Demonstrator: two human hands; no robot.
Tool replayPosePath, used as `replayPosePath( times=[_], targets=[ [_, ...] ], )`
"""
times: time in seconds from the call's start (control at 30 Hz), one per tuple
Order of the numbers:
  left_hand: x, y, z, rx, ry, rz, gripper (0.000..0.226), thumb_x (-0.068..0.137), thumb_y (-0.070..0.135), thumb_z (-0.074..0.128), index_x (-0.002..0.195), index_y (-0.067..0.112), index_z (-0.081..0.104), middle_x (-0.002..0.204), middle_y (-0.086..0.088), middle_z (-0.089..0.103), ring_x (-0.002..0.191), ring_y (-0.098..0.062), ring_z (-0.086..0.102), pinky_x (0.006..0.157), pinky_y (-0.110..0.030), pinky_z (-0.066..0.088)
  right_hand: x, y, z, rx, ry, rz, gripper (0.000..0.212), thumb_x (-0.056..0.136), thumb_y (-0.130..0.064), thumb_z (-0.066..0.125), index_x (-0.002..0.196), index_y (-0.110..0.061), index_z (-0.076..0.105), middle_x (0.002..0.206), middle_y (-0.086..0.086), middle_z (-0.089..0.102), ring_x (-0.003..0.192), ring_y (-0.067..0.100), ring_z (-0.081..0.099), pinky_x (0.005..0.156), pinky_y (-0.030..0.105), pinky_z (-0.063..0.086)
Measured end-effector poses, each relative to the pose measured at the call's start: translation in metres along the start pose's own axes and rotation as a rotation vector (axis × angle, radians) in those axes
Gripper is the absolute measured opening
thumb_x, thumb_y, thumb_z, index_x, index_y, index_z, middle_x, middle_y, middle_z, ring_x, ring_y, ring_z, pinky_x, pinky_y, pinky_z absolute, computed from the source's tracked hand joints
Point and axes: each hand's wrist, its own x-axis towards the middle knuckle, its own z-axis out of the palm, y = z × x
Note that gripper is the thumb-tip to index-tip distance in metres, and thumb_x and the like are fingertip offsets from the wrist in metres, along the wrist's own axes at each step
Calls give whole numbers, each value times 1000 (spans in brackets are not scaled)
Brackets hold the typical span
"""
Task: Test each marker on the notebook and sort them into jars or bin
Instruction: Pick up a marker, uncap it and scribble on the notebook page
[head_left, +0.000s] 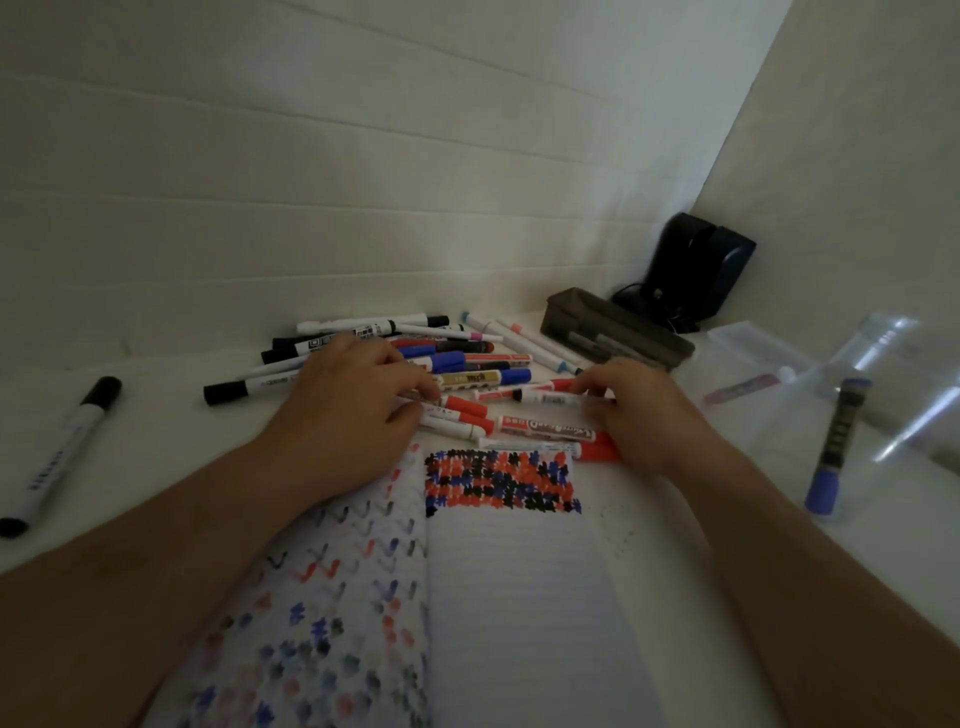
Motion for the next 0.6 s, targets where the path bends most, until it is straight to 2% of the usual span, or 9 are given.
replayPosePath(
  times=[0.07, 0.1, 0.17, 0.27, 0.33, 0.4, 0.47, 0.53, 0.6],
  targets=[
    [0, 2, -1, -19, 47, 19, 19, 96, 35, 62, 110, 42, 72, 108, 12, 60, 108, -16, 48, 94, -41, 40, -3, -2, -8, -49, 124, -24, 34, 104, -24, 56, 137, -33, 59, 127, -5, 58, 106, 14, 56, 90, 34, 51],
    [0, 3, -3, -34, 68, 27, 19, 97, 38, 60, 111, 42, 72, 108, 12, 60, 108, -17, 49, 94, -41, 40, -7, -5, -11, -1, 200, -46, 36, 105, -22, 55, 140, -31, 57, 123, -5, 60, 103, 14, 57, 87, 32, 50],
    [-3, 9, -7, -83, 59, 57, 28, 98, 50, 49, 117, 42, 68, 113, 14, 60, 110, -13, 50, 97, -43, 42, -21, -15, -15, 337, 287, -81, 31, 105, -18, 57, 134, -27, 60, 107, -9, 64, 89, 9, 62, 74, 22, 50],
    [-12, 29, -17, -195, -88, 169, 46, 100, 64, 34, 138, 44, 53, 129, 19, 56, 122, -4, 46, 102, -36, 40, -50, -49, -12, 1238, 30, -91, 18, 94, -1, 66, 108, -12, 62, 95, 6, 72, 76, 14, 72, 69, 22, 59],
    [-18, 42, -20, -228, -154, 243, 50, 100, 67, 34, 144, 46, 41, 137, 22, 52, 125, 1, 43, 101, -26, 38, -57, -66, -2, 1549, -133, -113, 17, 90, 5, 68, 92, -6, 56, 85, 16, 72, 71, 25, 73, 63, 27, 62],
    [-20, 49, -19, -252, -170, 248, 39, 99, 61, 39, 133, 43, 44, 121, 24, 55, 108, 5, 48, 89, -17, 41, -58, -76, 8, 1571, -140, -131, 23, 87, 1, 76, 86, -7, 54, 85, 26, 71, 73, 32, 72, 63, 33, 61],
    [-19, 51, -18, -295, -170, 213, 25, 100, 51, 41, 117, 34, 48, 97, 20, 59, 89, 0, 54, 70, -18, 42, -59, -80, 16, 1438, -81, -180, 31, 79, -17, 86, 83, -7, 57, 89, 31, 71, 77, 38, 69, 68, 43, 60],
    [-21, 51, -18, -312, -184, 193, 20, 101, 49, 39, 109, 31, 46, 81, 14, 58, 78, -4, 57, 61, -19, 43, -62, -81, 20, 1309, -51, -198, 30, 77, -30, 83, 75, -14, 57, 76, 21, 70, 66, 29, 63, 56, 34, 54],
    [-23, 52, -21, -321, -205, 195, 18, 101, 52, 34, 102, 35, 41, 73, 12, 56, 72, -8, 58, 58, -20, 44, -63, -82, 22, 1349, -75, -200, 28, 80, -34, 77, 72, -18, 55, 65, 9, 66, 57, 20, 57, 48, 25, 45]
  ],
)
